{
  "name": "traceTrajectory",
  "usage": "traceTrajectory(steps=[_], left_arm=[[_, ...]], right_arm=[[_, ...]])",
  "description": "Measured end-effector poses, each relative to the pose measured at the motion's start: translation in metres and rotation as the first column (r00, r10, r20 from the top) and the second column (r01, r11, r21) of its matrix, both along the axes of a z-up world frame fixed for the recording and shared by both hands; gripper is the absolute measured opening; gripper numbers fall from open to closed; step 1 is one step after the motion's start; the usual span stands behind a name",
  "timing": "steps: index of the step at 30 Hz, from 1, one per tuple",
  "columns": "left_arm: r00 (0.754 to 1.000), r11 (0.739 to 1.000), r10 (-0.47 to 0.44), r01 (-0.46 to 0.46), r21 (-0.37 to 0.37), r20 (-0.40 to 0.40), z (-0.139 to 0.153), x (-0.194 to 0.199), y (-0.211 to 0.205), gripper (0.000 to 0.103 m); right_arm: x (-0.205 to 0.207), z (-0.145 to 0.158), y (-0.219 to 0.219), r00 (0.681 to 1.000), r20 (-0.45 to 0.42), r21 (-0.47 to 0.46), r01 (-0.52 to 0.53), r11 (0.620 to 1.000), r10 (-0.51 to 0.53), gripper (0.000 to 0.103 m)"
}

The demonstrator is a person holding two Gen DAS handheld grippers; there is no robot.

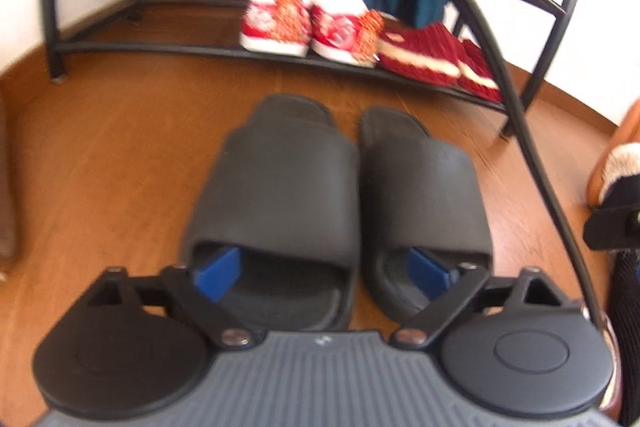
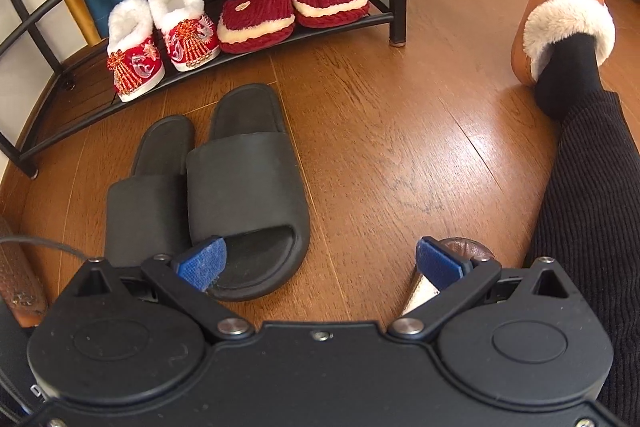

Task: Organize scattered shoes
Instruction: 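Position the right tool above the heels of both black slides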

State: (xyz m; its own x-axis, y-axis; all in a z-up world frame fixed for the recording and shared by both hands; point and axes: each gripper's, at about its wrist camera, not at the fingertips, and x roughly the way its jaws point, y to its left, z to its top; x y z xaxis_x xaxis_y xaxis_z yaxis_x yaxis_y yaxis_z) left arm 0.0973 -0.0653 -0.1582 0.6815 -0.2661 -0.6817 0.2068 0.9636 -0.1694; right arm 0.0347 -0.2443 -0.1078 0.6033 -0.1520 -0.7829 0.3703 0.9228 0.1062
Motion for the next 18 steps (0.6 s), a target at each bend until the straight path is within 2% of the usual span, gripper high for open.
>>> traceTrajectory(steps=[7, 12, 14, 18], left_arm=[[0.998, 0.988, 0.059, -0.059, 0.143, 0.008, 0.020, -0.005, 0.002, 0.101], [0.996, 0.981, 0.088, -0.091, 0.171, 0.030, 0.034, -0.011, 0.008, 0.102], [0.994, 0.976, 0.095, -0.104, 0.192, 0.056, 0.040, -0.012, 0.010, 0.102], [0.982, 0.965, 0.122, -0.151, 0.214, 0.143, 0.053, -0.017, 0.019, 0.102]], right_arm=[[-0.006, 0.009, 0.004, 0.999, 0.026, 0.014, -0.018, 1.000, 0.018, 0.103], [-0.007, 0.016, 0.003, 0.999, 0.034, 0.032, -0.038, 0.999, 0.037, 0.103], [-0.002, 0.019, 0.002, 0.998, 0.024, 0.039, -0.059, 0.997, 0.058, 0.103], [0.034, 0.033, -0.004, 0.984, -0.030, 0.133, -0.168, 0.977, 0.173, 0.103]])
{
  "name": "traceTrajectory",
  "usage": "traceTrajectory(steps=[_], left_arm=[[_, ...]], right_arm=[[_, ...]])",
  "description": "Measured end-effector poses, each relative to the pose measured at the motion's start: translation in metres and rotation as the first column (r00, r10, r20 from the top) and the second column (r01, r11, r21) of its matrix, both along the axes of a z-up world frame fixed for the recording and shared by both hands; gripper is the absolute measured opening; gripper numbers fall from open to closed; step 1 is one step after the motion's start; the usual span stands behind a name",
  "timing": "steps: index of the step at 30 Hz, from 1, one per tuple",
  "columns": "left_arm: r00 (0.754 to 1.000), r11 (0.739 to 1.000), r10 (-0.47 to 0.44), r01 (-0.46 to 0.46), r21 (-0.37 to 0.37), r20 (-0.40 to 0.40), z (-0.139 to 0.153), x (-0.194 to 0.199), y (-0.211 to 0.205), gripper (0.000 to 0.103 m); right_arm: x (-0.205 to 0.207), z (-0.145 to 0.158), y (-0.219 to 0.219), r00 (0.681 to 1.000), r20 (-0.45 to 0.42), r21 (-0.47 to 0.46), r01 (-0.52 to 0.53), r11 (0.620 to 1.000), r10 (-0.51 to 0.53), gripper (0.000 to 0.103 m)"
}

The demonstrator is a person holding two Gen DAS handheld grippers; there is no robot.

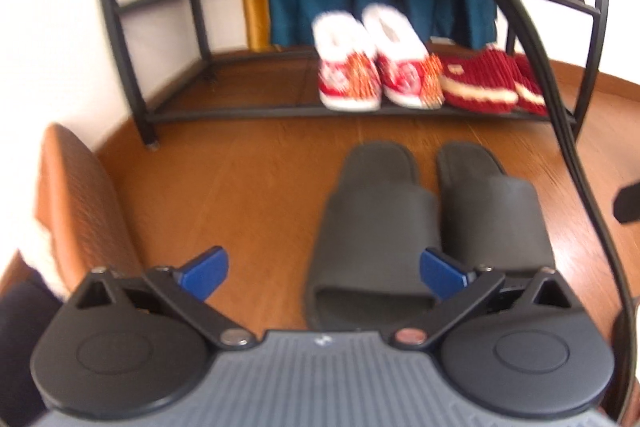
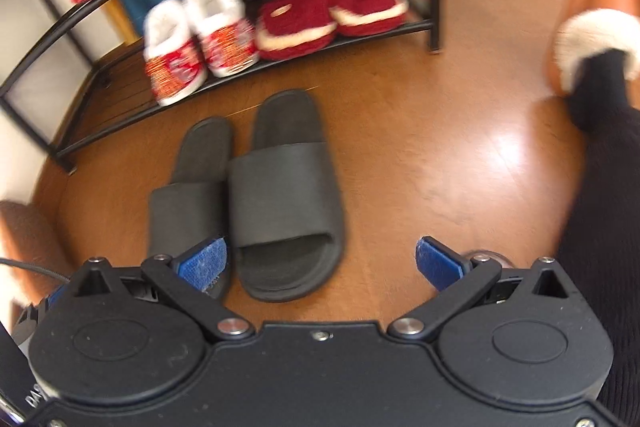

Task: Organize scattered shoes
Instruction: 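Position the right tool above the heels of both black slides, then lower the right tool and close its fingers on both slide heels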

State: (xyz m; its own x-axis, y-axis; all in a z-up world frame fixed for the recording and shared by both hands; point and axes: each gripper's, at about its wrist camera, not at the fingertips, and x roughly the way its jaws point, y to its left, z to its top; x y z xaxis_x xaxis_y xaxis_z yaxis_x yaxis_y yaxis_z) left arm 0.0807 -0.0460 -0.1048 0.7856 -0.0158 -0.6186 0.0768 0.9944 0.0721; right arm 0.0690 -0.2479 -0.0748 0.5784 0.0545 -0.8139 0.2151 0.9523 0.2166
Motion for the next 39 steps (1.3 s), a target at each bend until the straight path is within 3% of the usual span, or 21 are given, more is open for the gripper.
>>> traceTrajectory(steps=[7, 15, 18, 25, 31, 39], left_arm=[[0.991, 0.999, 0.048, -0.047, -0.012, 0.125, 0.023, -0.007, 0.031, 0.102], [0.968, 0.997, 0.073, -0.067, -0.030, 0.242, 0.045, -0.026, 0.062, 0.102], [0.964, 0.996, 0.084, -0.072, -0.057, 0.252, 0.049, -0.031, 0.069, 0.102], [0.965, 0.995, 0.091, -0.078, -0.062, 0.246, 0.045, -0.033, 0.077, 0.102], [0.964, 0.992, 0.111, -0.094, -0.081, 0.244, 0.043, -0.031, 0.083, 0.102], [0.963, 0.992, 0.107, -0.089, -0.085, 0.246, 0.039, -0.030, 0.085, 0.102]], right_arm=[[0.079, 0.012, 0.018, 0.986, -0.066, 0.076, -0.145, 0.986, 0.150, 0.099], [0.165, -0.012, 0.053, 0.914, -0.270, 0.190, -0.258, 0.947, 0.303, 0.099], [0.196, -0.025, 0.067, 0.878, -0.358, 0.175, -0.270, 0.947, 0.316, 0.099], [0.240, -0.060, 0.076, 0.856, -0.453, 0.162, -0.196, 0.967, 0.249, 0.099], [0.240, -0.088, 0.081, 0.782, -0.575, 0.161, -0.181, 0.970, 0.242, 0.100], [0.243, -0.094, 0.085, 0.755, -0.621, 0.168, -0.136, 0.976, 0.212, 0.101]])
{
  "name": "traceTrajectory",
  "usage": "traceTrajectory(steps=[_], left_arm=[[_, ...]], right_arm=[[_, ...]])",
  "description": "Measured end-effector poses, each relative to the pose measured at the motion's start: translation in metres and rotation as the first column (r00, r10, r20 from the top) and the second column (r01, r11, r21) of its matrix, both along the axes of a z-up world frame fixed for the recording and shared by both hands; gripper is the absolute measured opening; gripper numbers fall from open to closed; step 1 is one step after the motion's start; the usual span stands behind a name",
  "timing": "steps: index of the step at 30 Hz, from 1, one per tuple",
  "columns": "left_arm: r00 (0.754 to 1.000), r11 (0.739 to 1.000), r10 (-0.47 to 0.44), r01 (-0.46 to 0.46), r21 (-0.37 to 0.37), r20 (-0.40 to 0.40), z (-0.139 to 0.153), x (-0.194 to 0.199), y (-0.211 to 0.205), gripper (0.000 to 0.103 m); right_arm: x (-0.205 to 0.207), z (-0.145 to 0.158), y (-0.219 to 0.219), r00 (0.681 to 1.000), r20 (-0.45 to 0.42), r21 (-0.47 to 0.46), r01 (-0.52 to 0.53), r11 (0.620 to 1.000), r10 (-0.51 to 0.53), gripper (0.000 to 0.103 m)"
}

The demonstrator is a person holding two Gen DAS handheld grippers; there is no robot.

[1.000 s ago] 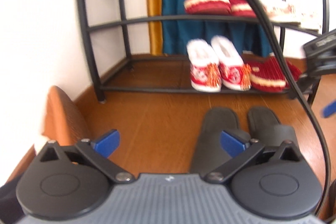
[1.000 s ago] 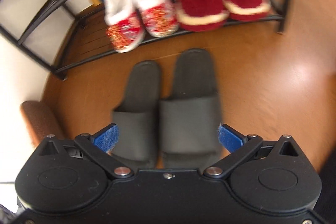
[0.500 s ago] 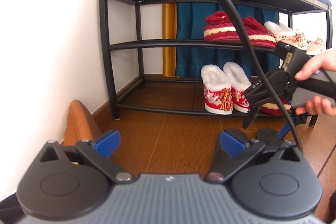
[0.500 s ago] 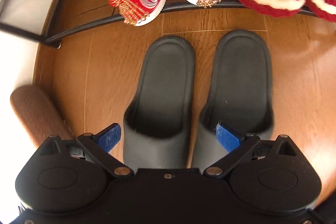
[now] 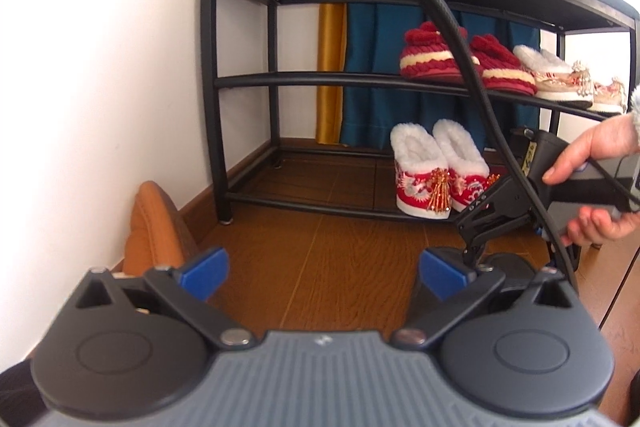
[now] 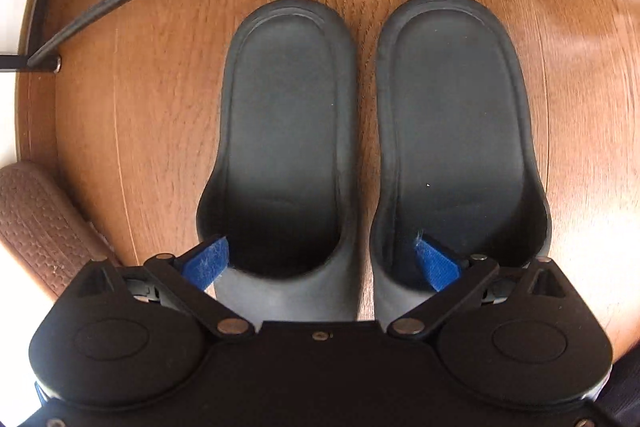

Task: Organize scattered shoes
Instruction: 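Lower the right tool and close its fingers on both slide heels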

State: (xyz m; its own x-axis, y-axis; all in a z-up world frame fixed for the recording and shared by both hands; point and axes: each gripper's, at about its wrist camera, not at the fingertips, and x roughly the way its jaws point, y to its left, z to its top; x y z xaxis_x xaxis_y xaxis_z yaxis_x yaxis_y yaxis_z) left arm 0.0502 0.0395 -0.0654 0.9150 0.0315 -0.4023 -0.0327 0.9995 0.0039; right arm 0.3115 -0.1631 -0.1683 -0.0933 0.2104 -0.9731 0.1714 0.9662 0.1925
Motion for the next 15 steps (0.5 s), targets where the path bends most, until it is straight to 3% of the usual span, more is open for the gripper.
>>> traceTrajectory(steps=[2, 3, 4, 6, 9, 15], left_arm=[[1.000, 1.000, 0.001, -0.001, -0.007, -0.001, 0.000, 0.000, 0.001, 0.102], [1.000, 1.000, 0.002, -0.002, -0.010, -0.001, 0.000, 0.001, 0.001, 0.102], [1.000, 1.000, 0.003, -0.003, -0.011, 0.000, 0.000, 0.001, 0.001, 0.102], [1.000, 1.000, 0.006, -0.006, -0.012, 0.001, 0.000, 0.001, 0.001, 0.102], [1.000, 1.000, 0.008, -0.008, -0.018, 0.000, 0.000, 0.001, 0.003, 0.102], [1.000, 0.999, 0.013, -0.013, -0.031, 0.011, 0.002, 0.001, 0.006, 0.102]], right_arm=[[-0.001, -0.002, 0.005, 1.000, 0.000, -0.046, -0.006, 0.999, 0.006, 0.096], [-0.002, -0.004, 0.008, 1.000, -0.013, -0.070, -0.017, 0.997, 0.016, 0.086], [-0.003, -0.006, 0.010, 1.000, -0.017, -0.075, -0.016, 0.997, 0.015, 0.082], [-0.008, -0.010, 0.015, 0.999, -0.032, -0.093, -0.019, 0.995, 0.016, 0.080], [-0.013, -0.015, 0.019, 0.998, -0.064, -0.113, -0.025, 0.993, 0.018, 0.063], [-0.019, -0.017, 0.028, 0.991, -0.125, -0.163, -0.068, 0.984, 0.048, 0.073]])
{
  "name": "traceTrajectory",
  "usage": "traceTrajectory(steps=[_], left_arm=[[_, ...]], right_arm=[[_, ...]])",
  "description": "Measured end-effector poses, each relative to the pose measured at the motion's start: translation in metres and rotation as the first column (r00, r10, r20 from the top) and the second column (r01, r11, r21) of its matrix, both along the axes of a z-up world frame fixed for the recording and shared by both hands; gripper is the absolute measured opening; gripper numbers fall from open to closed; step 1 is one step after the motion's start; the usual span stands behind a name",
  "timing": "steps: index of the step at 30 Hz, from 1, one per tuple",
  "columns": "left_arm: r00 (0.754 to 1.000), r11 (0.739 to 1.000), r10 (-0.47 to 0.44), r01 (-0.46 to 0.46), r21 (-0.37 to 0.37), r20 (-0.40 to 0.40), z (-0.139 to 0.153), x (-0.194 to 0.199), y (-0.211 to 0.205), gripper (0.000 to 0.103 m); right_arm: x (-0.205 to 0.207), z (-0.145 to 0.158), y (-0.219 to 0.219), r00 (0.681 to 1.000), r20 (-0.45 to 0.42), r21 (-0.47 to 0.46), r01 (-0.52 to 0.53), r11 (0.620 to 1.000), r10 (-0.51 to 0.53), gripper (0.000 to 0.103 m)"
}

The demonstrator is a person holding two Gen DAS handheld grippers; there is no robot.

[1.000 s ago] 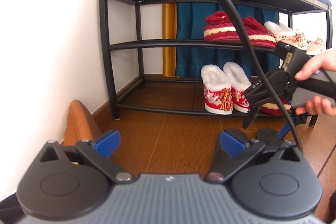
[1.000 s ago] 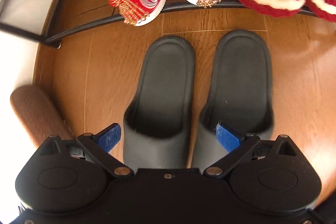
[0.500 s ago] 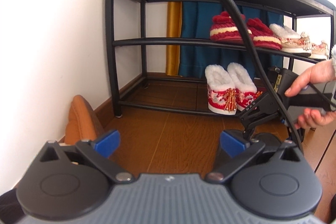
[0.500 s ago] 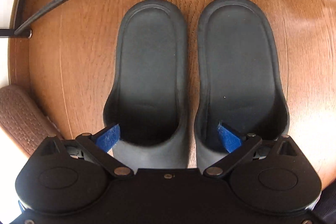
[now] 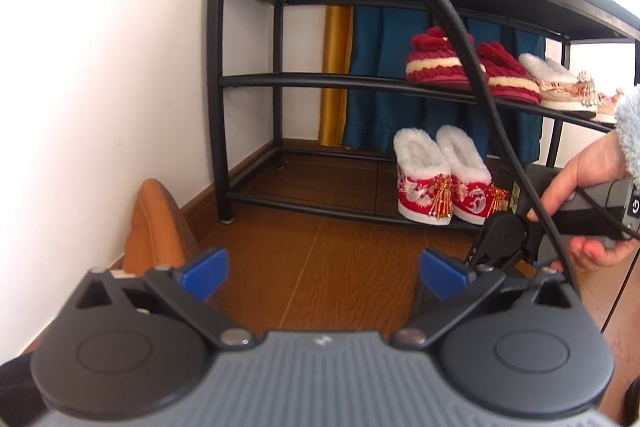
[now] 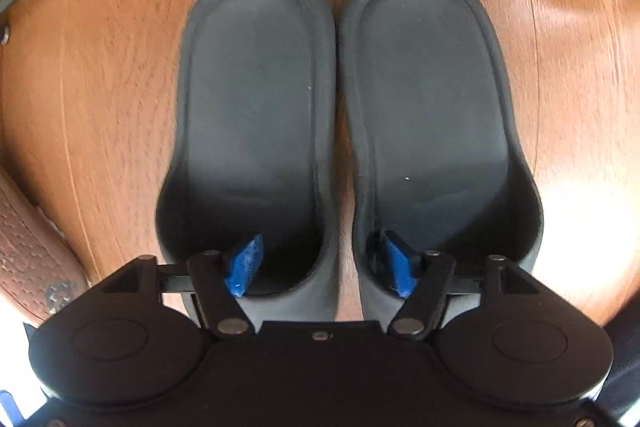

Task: Organize scattered shoes
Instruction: 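Lower the right tool and close its fingers on both slide heels, then lift the black slides with the right tool toward the rack's bottom shelf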

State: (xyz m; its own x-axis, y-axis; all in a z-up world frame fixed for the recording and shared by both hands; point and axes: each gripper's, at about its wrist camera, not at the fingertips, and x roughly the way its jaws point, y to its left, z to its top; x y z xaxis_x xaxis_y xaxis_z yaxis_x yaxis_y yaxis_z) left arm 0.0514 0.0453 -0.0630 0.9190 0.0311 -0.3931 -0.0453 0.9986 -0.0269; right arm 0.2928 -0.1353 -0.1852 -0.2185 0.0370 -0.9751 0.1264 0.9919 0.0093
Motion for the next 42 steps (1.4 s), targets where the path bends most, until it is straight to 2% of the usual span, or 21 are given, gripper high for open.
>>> traceTrajectory(steps=[2, 3, 4, 5, 6, 13, 20, 24, 25, 31, 38, 42], left_arm=[[1.000, 1.000, 0.001, -0.001, -0.004, 0.000, 0.000, 0.001, 0.000, 0.102], [1.000, 1.000, 0.005, -0.005, -0.005, 0.000, 0.000, 0.001, 0.001, 0.102], [1.000, 1.000, 0.009, -0.009, -0.004, -0.001, 0.000, 0.002, 0.001, 0.102], [1.000, 1.000, 0.014, -0.014, -0.003, -0.002, 0.000, 0.002, 0.002, 0.102], [1.000, 1.000, 0.019, -0.019, -0.005, -0.004, 0.000, 0.003, 0.003, 0.102], [0.999, 0.997, 0.052, -0.052, -0.048, -0.008, 0.004, 0.006, 0.012, 0.102], [0.999, 0.998, 0.052, -0.052, -0.047, 0.000, 0.007, 0.005, 0.012, 0.102], [0.999, 0.998, 0.044, -0.044, -0.048, 0.008, 0.011, 0.001, 0.011, 0.102], [0.999, 0.998, 0.043, -0.042, -0.047, 0.016, 0.014, 0.000, 0.012, 0.102], [0.998, 0.998, 0.038, -0.035, -0.053, 0.052, 0.023, -0.008, 0.013, 0.102], [0.995, 0.998, 0.046, -0.041, -0.052, 0.085, 0.031, -0.010, 0.018, 0.102], [0.995, 0.996, 0.063, -0.058, -0.065, 0.079, 0.031, -0.006, 0.023, 0.103]], right_arm=[[-0.003, 0.000, 0.003, 1.000, -0.001, -0.004, -0.015, 1.000, 0.015, 0.072], [-0.004, 0.001, 0.004, 1.000, 0.005, 0.000, -0.019, 1.000, 0.019, 0.061], [-0.005, 0.003, 0.003, 1.000, 0.016, -0.024, -0.019, 1.000, 0.019, 0.029], [-0.007, 0.005, 0.003, 0.999, 0.026, -0.044, -0.017, 0.999, 0.018, 0.022], [-0.009, 0.007, 0.000, 0.999, 0.036, -0.038, 0.001, 0.999, 0.001, 0.021], [-0.031, 0.026, -0.003, 0.989, 0.144, -0.020, -0.007, 1.000, 0.010, 0.019], [-0.051, 0.071, 0.013, 0.953, 0.303, 0.038, -0.042, 0.998, 0.029, 0.019], [-0.053, 0.092, 0.035, 0.943, 0.327, 0.023, -0.077, 0.997, 0.066, 0.019], [-0.052, 0.083, 0.046, 0.938, 0.338, 0.021, -0.088, 0.996, 0.076, 0.019], [-0.050, 0.133, 0.085, 0.898, 0.421, 0.010, -0.149, 0.989, 0.132, 0.017], [-0.020, 0.137, 0.134, 0.866, 0.466, 0.009, -0.212, 0.977, 0.183, 0.015], [0.021, 0.118, 0.155, 0.851, 0.476, -0.011, -0.246, 0.969, 0.222, 0.014]])
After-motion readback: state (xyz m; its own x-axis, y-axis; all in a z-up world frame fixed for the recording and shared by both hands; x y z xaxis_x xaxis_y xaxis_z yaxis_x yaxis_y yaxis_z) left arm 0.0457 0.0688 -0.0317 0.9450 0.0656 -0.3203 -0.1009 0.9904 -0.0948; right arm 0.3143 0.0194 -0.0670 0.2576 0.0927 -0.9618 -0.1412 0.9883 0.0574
